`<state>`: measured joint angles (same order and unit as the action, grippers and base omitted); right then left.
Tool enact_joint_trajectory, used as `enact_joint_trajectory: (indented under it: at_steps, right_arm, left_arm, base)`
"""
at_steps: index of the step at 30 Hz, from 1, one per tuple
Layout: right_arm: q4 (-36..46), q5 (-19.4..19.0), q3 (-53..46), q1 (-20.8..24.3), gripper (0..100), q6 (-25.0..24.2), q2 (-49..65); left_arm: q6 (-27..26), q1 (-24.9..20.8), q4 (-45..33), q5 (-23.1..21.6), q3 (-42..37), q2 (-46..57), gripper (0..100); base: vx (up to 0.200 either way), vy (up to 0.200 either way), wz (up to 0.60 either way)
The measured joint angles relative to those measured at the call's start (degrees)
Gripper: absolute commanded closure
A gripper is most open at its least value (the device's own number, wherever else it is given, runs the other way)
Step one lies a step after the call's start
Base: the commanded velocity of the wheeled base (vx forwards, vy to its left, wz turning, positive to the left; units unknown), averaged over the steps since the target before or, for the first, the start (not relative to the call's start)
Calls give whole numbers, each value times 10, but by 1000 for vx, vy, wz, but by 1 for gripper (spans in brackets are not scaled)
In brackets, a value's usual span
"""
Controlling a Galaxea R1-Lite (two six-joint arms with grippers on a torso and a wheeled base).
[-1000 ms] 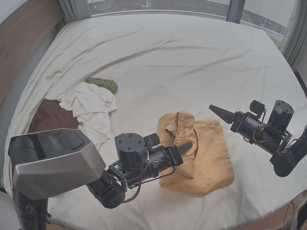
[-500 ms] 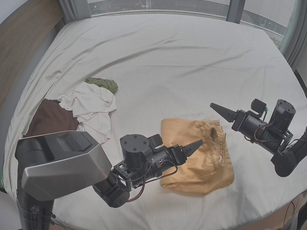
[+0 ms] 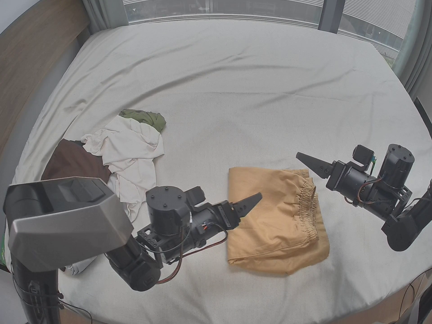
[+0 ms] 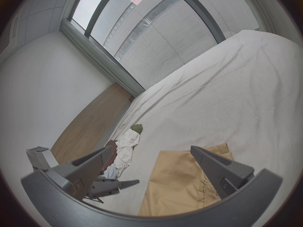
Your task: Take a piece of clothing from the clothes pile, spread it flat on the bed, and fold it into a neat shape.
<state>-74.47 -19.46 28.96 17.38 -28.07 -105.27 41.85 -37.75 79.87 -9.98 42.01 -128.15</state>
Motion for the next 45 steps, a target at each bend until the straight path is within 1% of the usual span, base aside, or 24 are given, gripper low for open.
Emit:
enact_joint_trajectory:
  at_steps: [3, 5, 8, 11, 16, 21, 30, 41, 42, 45]
  right_arm:
    - [23, 0, -7, -2, 0, 7, -1]
    - [40, 0, -15, -5, 0, 21, -1]
    - [70, 0, -29, -15, 0, 56, -1]
    - [97, 1, -43, -25, 0, 86, -4]
    - [118, 1, -54, -33, 0, 98, -9]
    - [144, 1, -63, -44, 0, 120, -19]
    - [141, 1, -74, -50, 0, 126, -53]
    - [131, 2, -71, -48, 0, 123, -96]
    - [126, 2, -70, -47, 100, 123, -99]
    - [112, 3, -71, -45, 100, 122, -107]
  left_arm:
    - [-19, 29, 13, 0, -34, 20, 0]
    - [-27, 49, 26, -1, -59, 33, 0]
    - [-33, 73, 50, -4, -96, 50, 0]
    - [-37, 83, 68, -11, -122, 58, 0]
    - [-65, 84, 70, -15, -143, 60, 0]
    - [-87, 84, 74, -15, -166, 60, 0]
    - [-92, 97, 87, -15, -178, 49, 0]
    - [-92, 98, 87, -15, -178, 45, 0]
    - [-92, 98, 87, -15, -178, 45, 0]
    - [-92, 97, 87, -15, -178, 45, 0]
  base:
    - [0, 0, 0]
    - [0, 0, 0]
    - [0, 0, 0]
    - [0, 0, 0]
    - [0, 0, 0]
    - [0, 0, 0]
    - [0, 0, 0]
    - [0, 0, 0]
    - [0, 0, 0]
    - [0, 0, 0]
